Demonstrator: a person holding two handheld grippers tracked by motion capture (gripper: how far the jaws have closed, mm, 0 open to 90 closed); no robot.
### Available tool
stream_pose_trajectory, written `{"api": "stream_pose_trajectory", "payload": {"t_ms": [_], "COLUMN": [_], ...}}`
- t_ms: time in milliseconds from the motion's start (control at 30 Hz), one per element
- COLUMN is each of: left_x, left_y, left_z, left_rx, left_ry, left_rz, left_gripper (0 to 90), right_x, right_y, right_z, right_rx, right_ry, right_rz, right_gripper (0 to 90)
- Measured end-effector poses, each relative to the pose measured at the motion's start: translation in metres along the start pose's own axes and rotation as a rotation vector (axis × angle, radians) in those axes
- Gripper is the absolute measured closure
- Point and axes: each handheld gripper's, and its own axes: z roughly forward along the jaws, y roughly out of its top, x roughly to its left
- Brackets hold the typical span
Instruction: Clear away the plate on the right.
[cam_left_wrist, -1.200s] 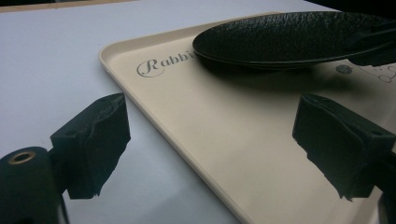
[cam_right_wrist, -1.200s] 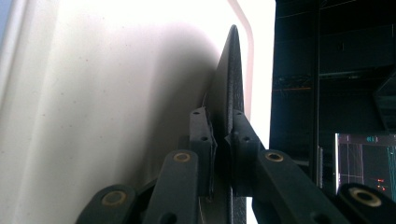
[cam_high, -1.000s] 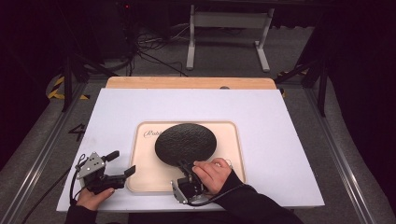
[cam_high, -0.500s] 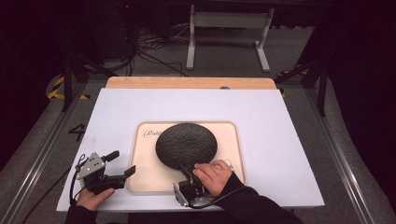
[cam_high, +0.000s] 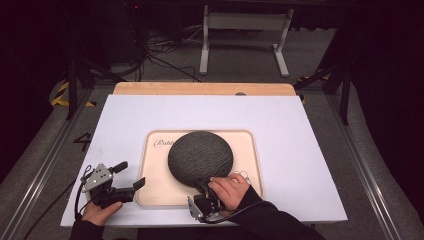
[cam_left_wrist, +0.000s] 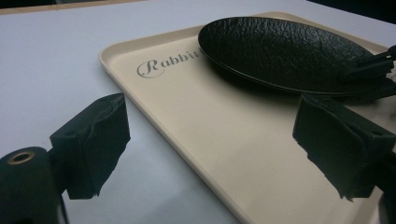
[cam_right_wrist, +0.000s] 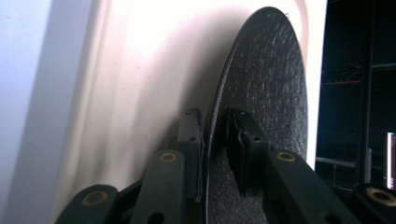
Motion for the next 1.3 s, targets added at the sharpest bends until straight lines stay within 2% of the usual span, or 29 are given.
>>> {"api": "stream_pose_trajectory", "payload": {"t_ms": [300,533,800,967,1133,1300], "left_x": [0.0,0.0,-0.001,-0.002,-0.002,-0.002], "left_y": [0.0,0.0,0.0,-0.001,-0.001,-0.001], "left_z": [0.0,0.0,-0.001,-0.001,-0.001,-0.001], "left_rx": [0.0,-0.003,-0.008,-0.011,-0.011,-0.01], "left_ry": [-0.001,0.001,0.004,0.005,0.005,0.004], "left_rz": [0.0,0.005,0.009,0.01,0.01,0.013], "left_gripper": [11.6,11.6,11.5,11.4,11.3,11.3], "right_x": [-0.001,-0.012,-0.028,-0.034,-0.039,-0.042], "right_y": [0.001,-0.003,-0.015,-0.024,-0.031,-0.041], "right_z": [-0.006,-0.022,-0.032,-0.036,-0.039,-0.042], "right_rx": [-0.01,-0.083,-0.179,-0.26,-0.294,-0.37], "right_ry": [0.029,0.078,0.142,0.158,0.157,0.174], "right_rz": [0.016,0.117,0.266,0.341,0.424,0.516], "right_gripper": [72.5,64.6,54.4,48.9,46.1,40.7]}}
